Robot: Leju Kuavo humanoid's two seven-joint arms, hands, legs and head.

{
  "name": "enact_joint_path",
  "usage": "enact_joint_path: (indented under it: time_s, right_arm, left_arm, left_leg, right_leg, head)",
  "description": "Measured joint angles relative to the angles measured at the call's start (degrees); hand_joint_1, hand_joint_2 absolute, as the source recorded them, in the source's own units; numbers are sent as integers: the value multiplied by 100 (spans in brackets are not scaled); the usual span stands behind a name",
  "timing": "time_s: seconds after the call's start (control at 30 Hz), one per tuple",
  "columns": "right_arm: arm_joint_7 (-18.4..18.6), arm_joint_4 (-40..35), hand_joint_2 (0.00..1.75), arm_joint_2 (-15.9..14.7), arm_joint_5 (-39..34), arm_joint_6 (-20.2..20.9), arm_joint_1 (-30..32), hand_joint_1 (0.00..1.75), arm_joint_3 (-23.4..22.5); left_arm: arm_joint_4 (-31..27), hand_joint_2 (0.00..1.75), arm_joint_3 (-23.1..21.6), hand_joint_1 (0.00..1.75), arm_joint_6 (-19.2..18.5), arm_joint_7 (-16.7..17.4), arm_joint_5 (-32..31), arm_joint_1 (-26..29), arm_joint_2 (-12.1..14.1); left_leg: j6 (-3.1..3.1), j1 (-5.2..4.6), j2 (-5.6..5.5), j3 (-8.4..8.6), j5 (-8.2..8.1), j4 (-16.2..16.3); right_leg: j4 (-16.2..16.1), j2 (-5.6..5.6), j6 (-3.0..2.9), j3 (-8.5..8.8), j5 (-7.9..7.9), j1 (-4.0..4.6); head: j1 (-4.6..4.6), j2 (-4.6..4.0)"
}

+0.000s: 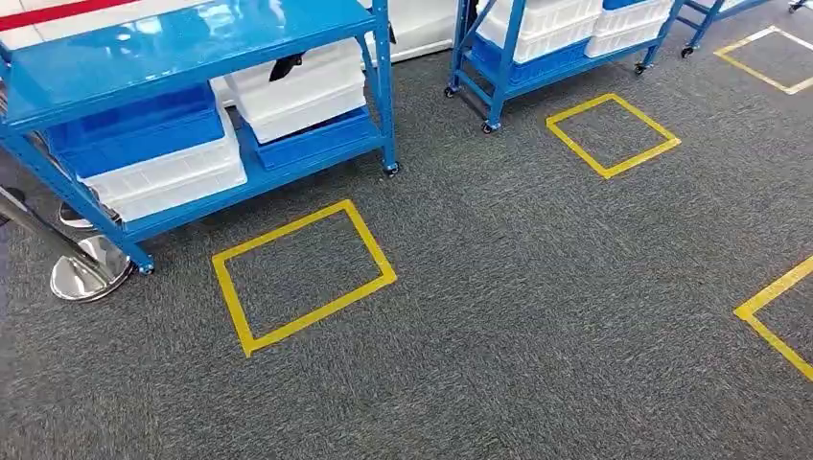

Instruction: Take the parts from the cabinet and place them on the table.

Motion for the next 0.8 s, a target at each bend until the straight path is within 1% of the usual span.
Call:
enact_joint_path:
  time_s: [0.03,0.07,0.1,0.13,0.17,0.2,0.23,0.27,0.3,0.33,0.37,0.4,0.47,0.5,0.53,0.57,0.6,0.63,0.67,0.7,0.73,0.77,0.8]
  right_arm:
    - [-2,-2,0,-2,4,-2,8,0,-2]
    - [-6,-2,0,-4,4,-2,15,0,-4]
    - [-5,-2,0,-4,4,-2,16,0,-7]
    - [-4,-2,0,-4,4,-2,18,0,-11]
    - [-4,-2,0,-4,4,-2,20,0,-18]
    - [-4,-2,0,-7,4,-2,22,0,-31]
    - [-4,-2,0,-9,4,-2,23,0,-44]
    - [-4,-2,0,-11,4,-2,24,0,-57]
    - [-4,-4,0,-15,4,-2,26,0,-63]
    - [-4,-4,0,-20,4,-2,40,0,-70]
    - [-4,-4,0,-22,4,-2,54,0,-87]
    - [-4,-4,0,-22,4,-2,46,0,-94]
    - [-4,-4,0,-22,11,-2,39,0,-96]
    - [-4,-7,0,-22,13,-2,32,0,-98]
    - [-4,-7,0,-20,15,-2,29,0,-101]
    - [-4,-9,0,-24,22,-2,35,0,-105]
    - [-4,-9,0,-24,26,-2,46,0,-105]
    - [-7,-9,0,-24,28,0,57,0,-107]
    - [-4,-9,0,-24,28,0,62,0,-107]
    - [-4,-9,0,-24,28,0,63,0,-107]
    - [-4,-9,0,-24,28,0,61,0,-107]
    - [-4,-9,0,-24,28,0,58,0,-107]
    - [-4,-9,0,-24,28,0,55,0,-107]
  left_arm:
    - [0,0,0,0,-7,-11,0,10,-6]
    - [0,0,0,0,-9,-26,2,0,-17]
    - [2,0,0,0,-11,-31,0,-13,-15]
    - [2,0,0,0,-11,-31,2,-25,-15]
    - [2,0,0,0,-13,-33,2,-27,-15]
    - [2,0,0,0,-20,-33,2,-21,-15]
    - [2,0,0,0,-26,-37,2,-15,-15]
    - [2,0,0,0,-26,-46,2,-11,-18]
    - [0,0,0,0,-26,-52,2,-11,-28]
    - [2,0,0,0,-28,-70,4,-14,-35]
    - [0,0,0,0,-33,-87,4,-18,-35]
    - [2,0,0,0,-35,-96,4,-24,-35]
    - [2,0,0,0,-39,-116,7,-9,-35]
    - [2,0,0,0,-40,-127,7,0,-35]
    - [2,0,0,0,-39,-136,9,-1,-20]
    - [2,0,0,0,-40,-146,9,3,-24]
    - [2,0,0,0,-42,-149,9,-10,-26]
    - [2,0,0,0,-42,-149,9,-24,-26]
    - [2,0,0,0,-44,-149,9,-32,-28]
    - [2,0,0,0,-42,-149,9,-31,-31]
    - [2,0,0,0,-42,-149,9,-15,-33]
    - [2,0,0,0,-42,-149,9,-2,-31]
    - [2,0,0,0,-42,-149,9,5,-31]
  left_leg:
    - [41,89,-62,105,67,-108]
    - [78,82,-105,131,85,-148]
    - [104,78,-145,122,99,-144]
    - [108,76,-211,109,97,-140]
    - [115,68,-267,104,93,-137]
    - [116,66,-344,102,91,-126]
    - [112,67,-417,108,86,-115]
    - [103,71,-494,118,75,-107]
    - [90,76,-571,131,62,-90]
    - [60,82,-649,135,39,-60]
    - [31,83,-704,96,19,-29]
    - [-8,56,-765,70,-3,33]
    - [-72,73,-834,38,19,-10]
    - [-109,83,-884,27,21,-20]
    - [-131,84,-856,32,-13,25]
    - [-154,57,-533,-28,-119,179]
    - [-185,68,-351,-205,-338,533]
    - [-211,88,-265,-430,-567,979]
    - [-229,97,-236,-655,-757,1430]
    - [-241,105,-221,-822,-850,1760]
    - [-245,114,-210,-853,-777,1811]
    - [-236,115,-201,-733,-586,1561]
    - [-213,113,-174,-473,-314,1070]
  right_leg:
    - [33,65,42,29,-51,-17]
    - [200,354,54,-28,-174,-9]
    - [549,550,56,-209,-390,-20]
    - [1052,638,63,-473,-627,-25]
    - [1491,663,73,-712,-785,-24]
    - [1745,670,80,-874,-800,-22]
    - [1704,672,81,-892,-660,-24]
    - [1419,675,78,-795,-409,-30]
    - [957,706,74,-604,-107,-43]
    - [404,833,70,-371,190,-66]
    - [144,1144,48,-260,159,-92]
    - [98,1078,19,-277,189,-68]
    - [120,988,-32,-278,180,-43]
    - [107,931,-72,-268,183,-34]
    - [62,845,-125,-255,208,-85]
    - [52,791,-163,-242,199,-76]
    - [52,721,-193,-242,191,-66]
    - [53,643,-203,-243,184,-53]
    - [54,559,-213,-245,175,-41]
    - [56,485,-219,-246,168,-32]
    - [56,406,-218,-237,160,-26]
    - [56,348,-211,-223,149,-20]
    - [56,282,-201,-195,135,-18]
  head:
    - [6,0]
    - [25,0]
    - [31,0]
    - [37,0]
    - [39,0]
    - [37,0]
    - [39,0]
    - [39,0]
    - [39,0]
    - [42,0]
    - [37,0]
    - [35,0]
    - [33,0]
    - [35,0]
    - [35,0]
    - [22,0]
    - [-17,0]
    - [-15,0]
    - [-15,0]
    - [-17,0]
    - [-15,0]
    - [-17,0]
    - [-15,0]
